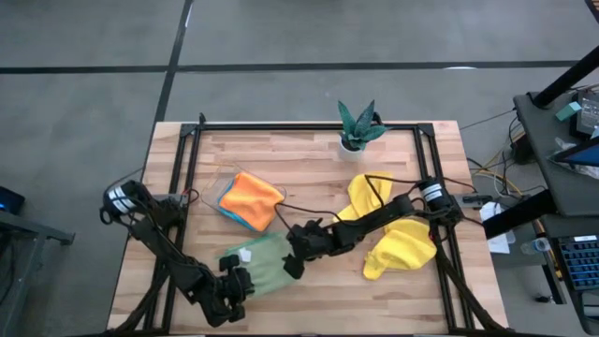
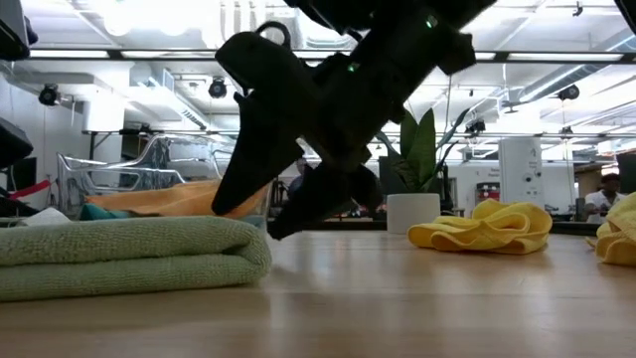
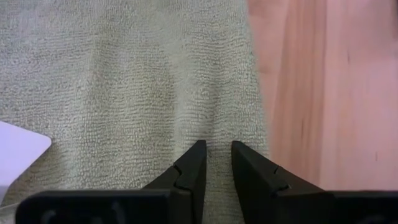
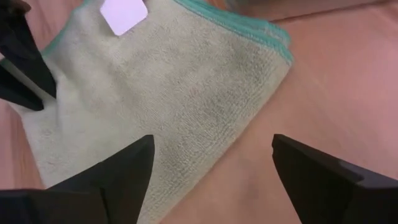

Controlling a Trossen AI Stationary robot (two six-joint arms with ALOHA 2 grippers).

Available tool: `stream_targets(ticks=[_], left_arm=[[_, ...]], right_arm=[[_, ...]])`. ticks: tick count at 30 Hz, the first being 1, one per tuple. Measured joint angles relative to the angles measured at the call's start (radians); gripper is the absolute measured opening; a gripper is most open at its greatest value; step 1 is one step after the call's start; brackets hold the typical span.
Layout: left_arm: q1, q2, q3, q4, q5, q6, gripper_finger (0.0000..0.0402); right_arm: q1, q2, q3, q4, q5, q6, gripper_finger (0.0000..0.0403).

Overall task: Fold microfiber towels
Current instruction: Fold the green microfiber cloth, then put the green microfiber cloth into the transparent bin

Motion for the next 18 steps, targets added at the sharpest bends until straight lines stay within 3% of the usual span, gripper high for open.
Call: stream_targets(ticks=[18], left_arm=[[0.000, 0.015, -0.005, 0.005, -0.002, -0.027, 0.0063]], right_arm=[[0.000, 0.050, -0.066, 0.209, -0.003, 0.048, 0.0302]])
